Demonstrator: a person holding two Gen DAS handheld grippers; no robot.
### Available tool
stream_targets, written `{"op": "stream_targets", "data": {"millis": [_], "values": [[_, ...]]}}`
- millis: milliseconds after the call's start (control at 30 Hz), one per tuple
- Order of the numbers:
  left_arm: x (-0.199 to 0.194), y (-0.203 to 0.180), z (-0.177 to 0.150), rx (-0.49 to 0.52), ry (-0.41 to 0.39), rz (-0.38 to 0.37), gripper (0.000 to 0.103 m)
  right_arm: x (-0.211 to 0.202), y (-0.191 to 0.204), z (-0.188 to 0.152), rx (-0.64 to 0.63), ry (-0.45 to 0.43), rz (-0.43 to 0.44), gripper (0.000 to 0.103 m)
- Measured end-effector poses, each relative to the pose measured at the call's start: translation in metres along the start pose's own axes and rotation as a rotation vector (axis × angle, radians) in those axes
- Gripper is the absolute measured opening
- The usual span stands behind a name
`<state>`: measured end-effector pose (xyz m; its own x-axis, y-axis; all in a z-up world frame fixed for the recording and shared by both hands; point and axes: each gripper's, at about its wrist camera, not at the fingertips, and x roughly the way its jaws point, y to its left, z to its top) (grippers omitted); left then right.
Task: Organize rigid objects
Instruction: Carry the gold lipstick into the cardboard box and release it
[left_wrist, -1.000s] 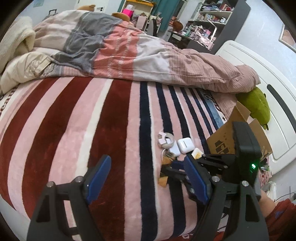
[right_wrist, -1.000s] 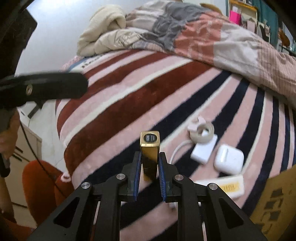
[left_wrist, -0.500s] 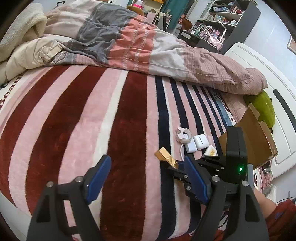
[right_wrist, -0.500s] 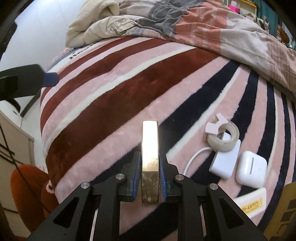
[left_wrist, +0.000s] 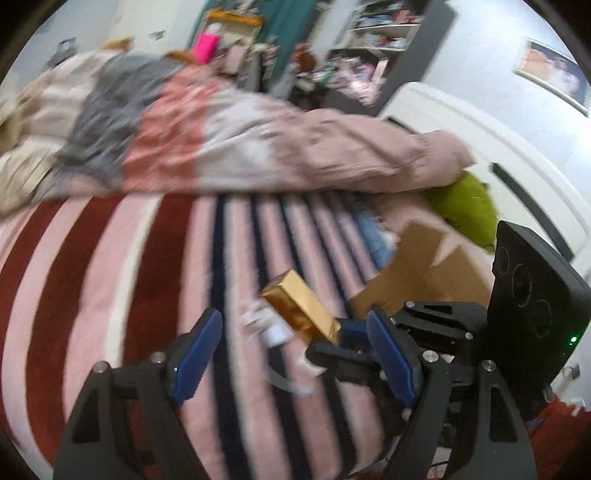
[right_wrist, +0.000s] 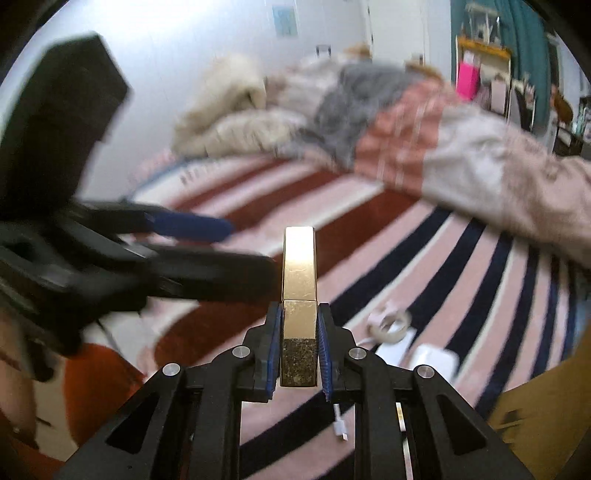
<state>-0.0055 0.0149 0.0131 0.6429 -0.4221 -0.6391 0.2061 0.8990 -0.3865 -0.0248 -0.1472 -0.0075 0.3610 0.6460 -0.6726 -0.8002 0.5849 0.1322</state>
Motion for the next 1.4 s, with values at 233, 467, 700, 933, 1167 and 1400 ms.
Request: {"op": "stream_targets", "data": {"millis": [233, 467, 700, 933, 1167, 1400], "values": [[0.041, -0.087, 0.039, 0.15, 0.026, -0.127, 0.028, -0.084, -0.052, -0.015, 0.072, -0.117, -0.074, 0.013], [0.103, -0.152, 0.05, 0.282, 0.139, -0.169, 0.024, -0.122, -0.112, -0.045, 0.205, -0.147, -0.117, 0.013], [0.101, -0.171, 0.057, 0.338, 0.143, -0.166, 0.016, -0.147, -0.124, -0.046, 0.239, -0.197, -0.041, 0.013], [0.087, -0.174, 0.07, 0.336, 0.121, -0.141, 0.016, -0.145, -0.127, -0.03, 0.226, -0.229, 0.043, 0.013], [0.118, -0.194, 0.074, 0.364, 0.172, -0.175, 0.016, -0.156, -0.141, -0.034, 0.224, -0.215, -0.029, 0.013], [0.167, -0.204, 0.061, 0.371, 0.304, -0.181, 0.017, -0.142, -0.167, -0.059, 0.302, -0.085, -0.093, 0.013]]}}
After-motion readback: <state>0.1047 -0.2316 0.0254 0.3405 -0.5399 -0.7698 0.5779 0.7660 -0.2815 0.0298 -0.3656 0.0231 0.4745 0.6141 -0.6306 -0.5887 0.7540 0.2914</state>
